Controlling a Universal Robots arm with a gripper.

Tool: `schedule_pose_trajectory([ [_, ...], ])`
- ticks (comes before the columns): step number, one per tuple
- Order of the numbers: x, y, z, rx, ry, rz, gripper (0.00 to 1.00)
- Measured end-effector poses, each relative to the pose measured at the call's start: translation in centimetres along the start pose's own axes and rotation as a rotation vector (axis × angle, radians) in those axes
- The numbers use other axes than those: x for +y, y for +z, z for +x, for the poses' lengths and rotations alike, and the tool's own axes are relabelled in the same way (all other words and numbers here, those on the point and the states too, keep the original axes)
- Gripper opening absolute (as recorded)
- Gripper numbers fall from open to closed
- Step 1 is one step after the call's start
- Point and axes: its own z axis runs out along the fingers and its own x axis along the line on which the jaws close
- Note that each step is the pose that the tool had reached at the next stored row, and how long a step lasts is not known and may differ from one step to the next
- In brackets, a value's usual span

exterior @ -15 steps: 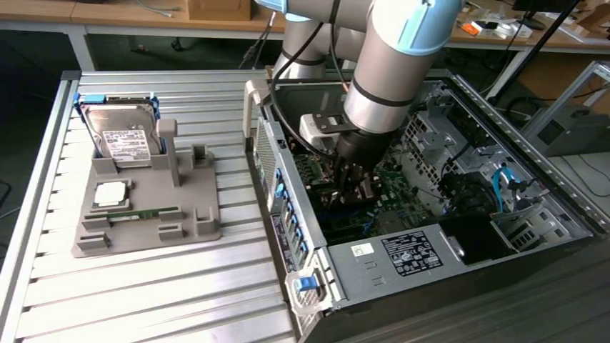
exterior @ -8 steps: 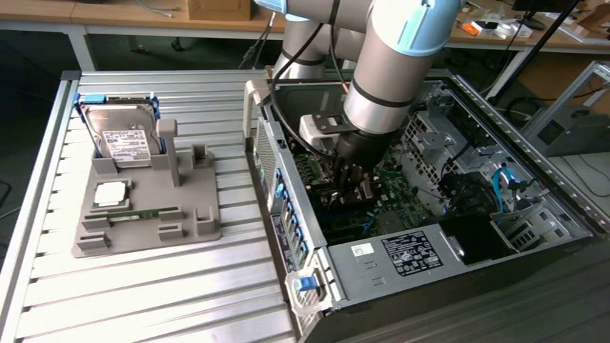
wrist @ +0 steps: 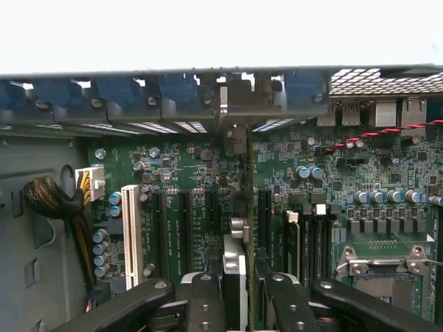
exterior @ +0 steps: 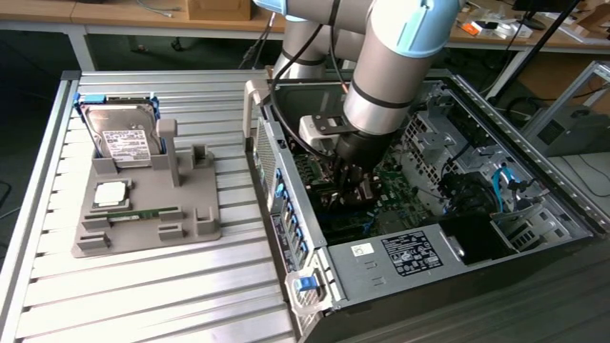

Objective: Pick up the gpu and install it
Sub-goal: 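Insert the gpu into the slot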

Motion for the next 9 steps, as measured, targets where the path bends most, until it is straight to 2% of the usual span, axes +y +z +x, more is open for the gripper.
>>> schedule_pose_trajectory([
  [9,0.00,0.05,0.00,-0.0003,0.000,0.0001,0.29],
])
